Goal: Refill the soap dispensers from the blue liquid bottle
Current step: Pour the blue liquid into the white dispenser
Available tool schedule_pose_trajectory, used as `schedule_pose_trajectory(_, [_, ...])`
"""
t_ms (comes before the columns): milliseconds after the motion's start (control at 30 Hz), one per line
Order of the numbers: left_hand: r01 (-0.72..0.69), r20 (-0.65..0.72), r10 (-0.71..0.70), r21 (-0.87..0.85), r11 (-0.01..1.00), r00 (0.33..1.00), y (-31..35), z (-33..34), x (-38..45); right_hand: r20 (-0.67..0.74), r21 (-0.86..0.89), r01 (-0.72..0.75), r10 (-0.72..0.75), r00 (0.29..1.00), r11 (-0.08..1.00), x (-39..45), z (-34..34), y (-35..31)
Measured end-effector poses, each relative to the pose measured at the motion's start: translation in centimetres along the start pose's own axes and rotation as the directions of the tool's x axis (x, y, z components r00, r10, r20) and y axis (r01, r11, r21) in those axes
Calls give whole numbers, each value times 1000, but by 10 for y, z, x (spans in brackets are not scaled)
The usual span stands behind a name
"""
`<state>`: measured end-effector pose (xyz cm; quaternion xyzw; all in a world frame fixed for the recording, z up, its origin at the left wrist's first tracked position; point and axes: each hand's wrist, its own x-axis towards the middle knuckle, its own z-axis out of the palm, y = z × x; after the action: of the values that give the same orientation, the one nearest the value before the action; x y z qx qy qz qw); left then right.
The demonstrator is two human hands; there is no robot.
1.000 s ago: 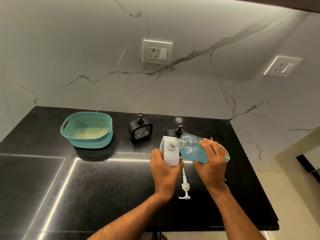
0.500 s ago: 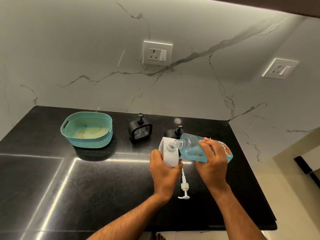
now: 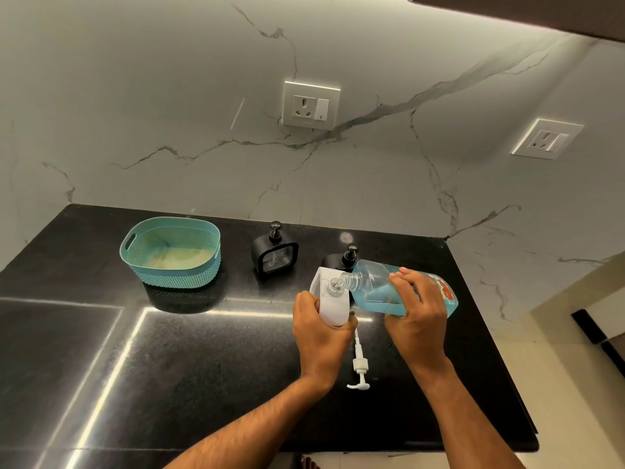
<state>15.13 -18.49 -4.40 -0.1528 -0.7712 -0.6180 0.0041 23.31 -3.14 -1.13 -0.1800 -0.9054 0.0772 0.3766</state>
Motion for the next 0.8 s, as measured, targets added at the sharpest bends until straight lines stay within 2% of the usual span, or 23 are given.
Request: schedule_pose_trajectory(800, [-19, -6, 19, 28, 999, 1000, -4, 0, 2, 23, -27, 16, -16, 1000, 1000, 8, -6, -5])
